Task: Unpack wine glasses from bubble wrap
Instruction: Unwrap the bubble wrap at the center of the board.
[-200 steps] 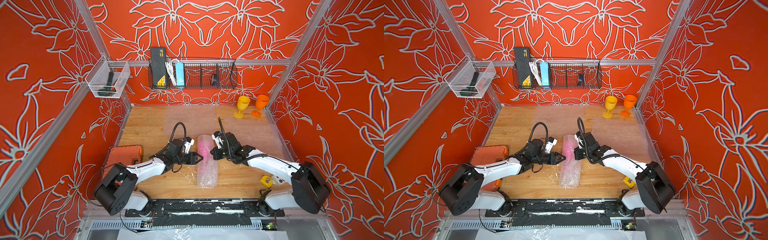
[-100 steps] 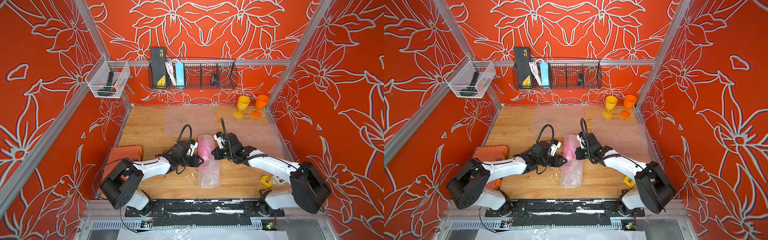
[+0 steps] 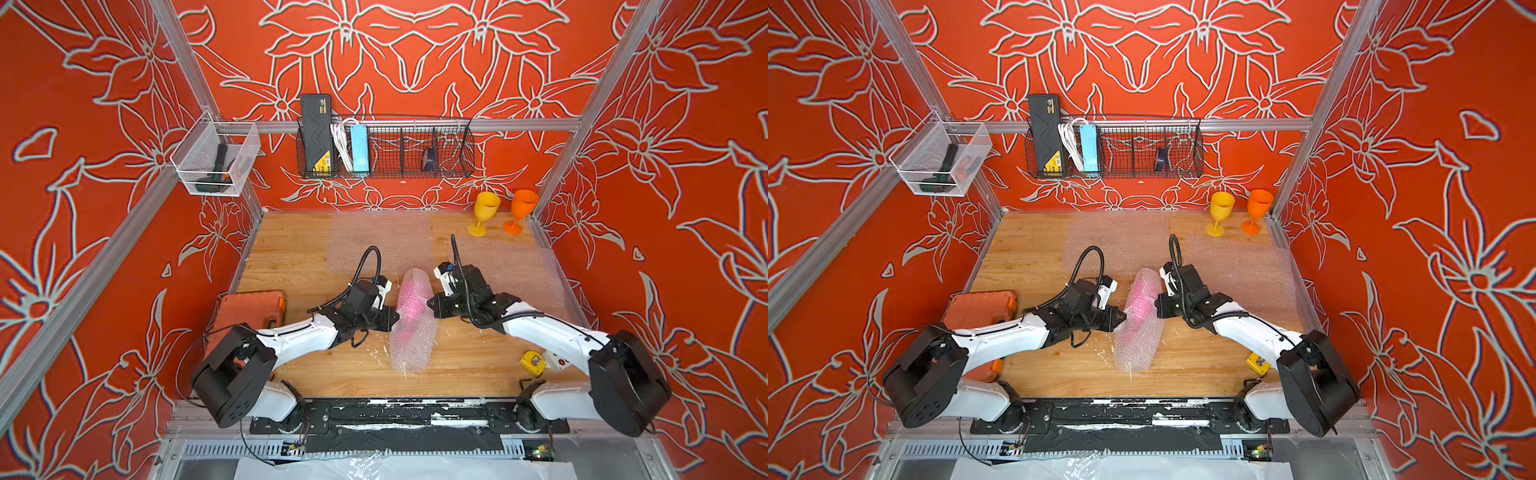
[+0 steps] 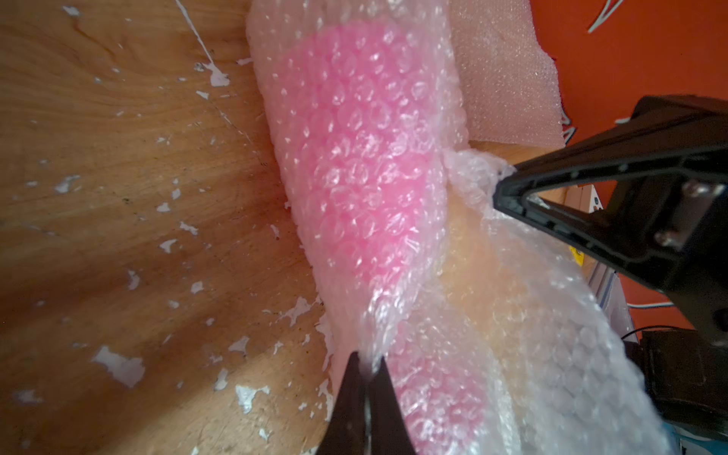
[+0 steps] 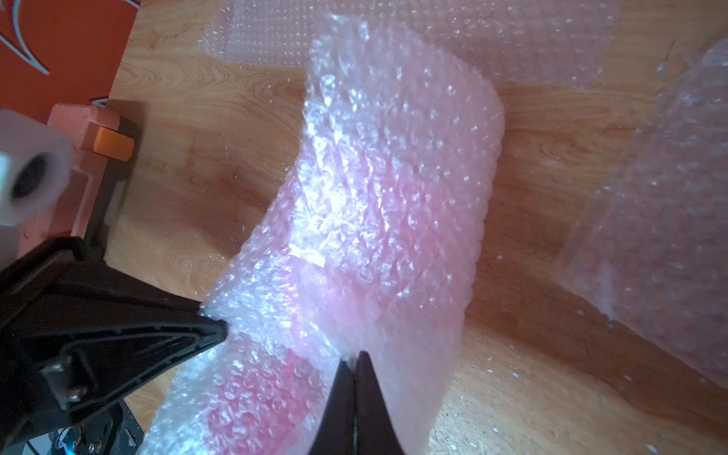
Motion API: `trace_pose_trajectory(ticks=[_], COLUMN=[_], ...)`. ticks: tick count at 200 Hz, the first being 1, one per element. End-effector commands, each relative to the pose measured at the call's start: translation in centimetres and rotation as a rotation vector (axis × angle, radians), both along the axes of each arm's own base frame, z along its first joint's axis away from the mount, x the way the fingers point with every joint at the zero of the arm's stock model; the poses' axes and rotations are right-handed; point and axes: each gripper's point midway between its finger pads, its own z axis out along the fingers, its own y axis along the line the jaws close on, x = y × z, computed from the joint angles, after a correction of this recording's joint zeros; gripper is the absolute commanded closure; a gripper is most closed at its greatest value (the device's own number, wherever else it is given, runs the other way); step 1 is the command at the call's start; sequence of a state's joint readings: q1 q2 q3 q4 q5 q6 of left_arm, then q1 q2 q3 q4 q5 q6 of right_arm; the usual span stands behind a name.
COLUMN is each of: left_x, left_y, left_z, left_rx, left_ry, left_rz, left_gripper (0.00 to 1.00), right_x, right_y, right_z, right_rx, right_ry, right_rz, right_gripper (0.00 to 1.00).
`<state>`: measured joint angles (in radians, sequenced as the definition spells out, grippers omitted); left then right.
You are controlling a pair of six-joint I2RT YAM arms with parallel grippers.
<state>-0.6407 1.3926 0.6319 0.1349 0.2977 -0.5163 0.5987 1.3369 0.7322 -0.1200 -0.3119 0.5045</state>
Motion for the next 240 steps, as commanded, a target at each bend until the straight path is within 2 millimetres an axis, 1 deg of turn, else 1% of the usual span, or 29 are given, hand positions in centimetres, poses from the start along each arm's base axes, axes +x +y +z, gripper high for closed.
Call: trace_pose_trajectory(ticks=[1, 40, 99, 116, 137, 146, 161, 167, 199, 221, 240], left_x=[0.5, 0.7, 0.4, 0.3, 0.1, 0.1, 0.1, 0.2, 0.7, 0.9, 1.0], left_y=[1.3, 3.8, 7.3, 7.9, 8.2, 8.3, 8.6, 8.7, 8.8, 8.2, 7.4], left_z=[0.7, 0.7, 0.1, 0.1, 0.3, 0.4, 0.7, 0.9, 3.0, 5.1, 6.2], left_rx=[0.024, 0.030, 0.045, 0.044, 0.036, 0.044, 0.053, 0.052, 0.041, -0.001, -0.045], left_ry=[-0.033, -0.031, -0.027, -0.031, -0.039, -0.040, -0.048, -0.052, -0.097, -0.126, -0.145], left_rz=[0.042, 0.104, 0.187, 0.205, 0.215, 0.221, 0.225, 0.228, 0.239, 0.224, 0.193], left_gripper=[1.00, 1.00, 1.00, 1.00, 1.00, 0.90, 0.85, 0.80, 0.67, 0.64, 0.61], right_x=[-0.3, -0.3, 0.1, 0.1, 0.1, 0.1, 0.0, 0.0, -0.2, -0.1, 0.0], right_y=[-0.9, -1.8, -2.0, -1.8, -1.6, -1.6, -1.4, -1.3, -1.2, -1.1, -1.1], right_z=[0.1, 0.0, -0.2, -0.4, -0.8, -0.9, -1.0, -1.0, -1.2, -1.1, -1.0], right_rx=[0.008, 0.019, 0.047, 0.054, 0.056, 0.057, 0.063, 0.067, 0.068, 0.072, 0.076], right_ry=[0.005, 0.013, 0.024, 0.036, 0.049, 0.053, 0.060, 0.063, 0.071, 0.070, 0.070], right_rz=[-0.017, -0.037, -0.055, -0.048, -0.043, -0.041, -0.034, -0.028, -0.021, -0.023, -0.023], right_gripper=[1.00, 1.00, 1.00, 1.00, 1.00, 1.00, 1.00, 1.00, 1.00, 1.00, 1.00])
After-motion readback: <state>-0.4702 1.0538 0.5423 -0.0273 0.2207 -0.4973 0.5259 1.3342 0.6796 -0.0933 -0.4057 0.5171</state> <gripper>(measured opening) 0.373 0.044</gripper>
